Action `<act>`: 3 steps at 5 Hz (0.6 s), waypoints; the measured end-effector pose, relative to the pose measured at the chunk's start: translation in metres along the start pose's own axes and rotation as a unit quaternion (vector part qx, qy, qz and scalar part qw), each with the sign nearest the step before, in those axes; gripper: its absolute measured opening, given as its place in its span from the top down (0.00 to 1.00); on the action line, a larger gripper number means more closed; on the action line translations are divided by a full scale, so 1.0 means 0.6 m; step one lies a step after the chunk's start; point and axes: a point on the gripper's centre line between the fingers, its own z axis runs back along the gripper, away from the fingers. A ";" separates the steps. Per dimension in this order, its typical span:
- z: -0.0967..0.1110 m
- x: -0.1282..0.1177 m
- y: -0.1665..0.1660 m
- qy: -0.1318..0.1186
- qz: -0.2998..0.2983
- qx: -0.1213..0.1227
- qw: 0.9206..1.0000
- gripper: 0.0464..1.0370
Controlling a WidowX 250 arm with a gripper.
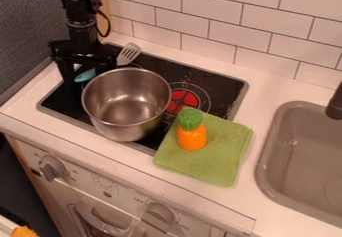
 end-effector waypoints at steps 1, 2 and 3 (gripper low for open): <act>0.000 0.002 -0.006 -0.005 -0.004 0.001 1.000 0.51; -0.002 0.000 -0.007 -0.003 -0.007 0.001 1.000 0.73; -0.001 -0.001 -0.009 -0.004 -0.009 -0.009 1.000 0.74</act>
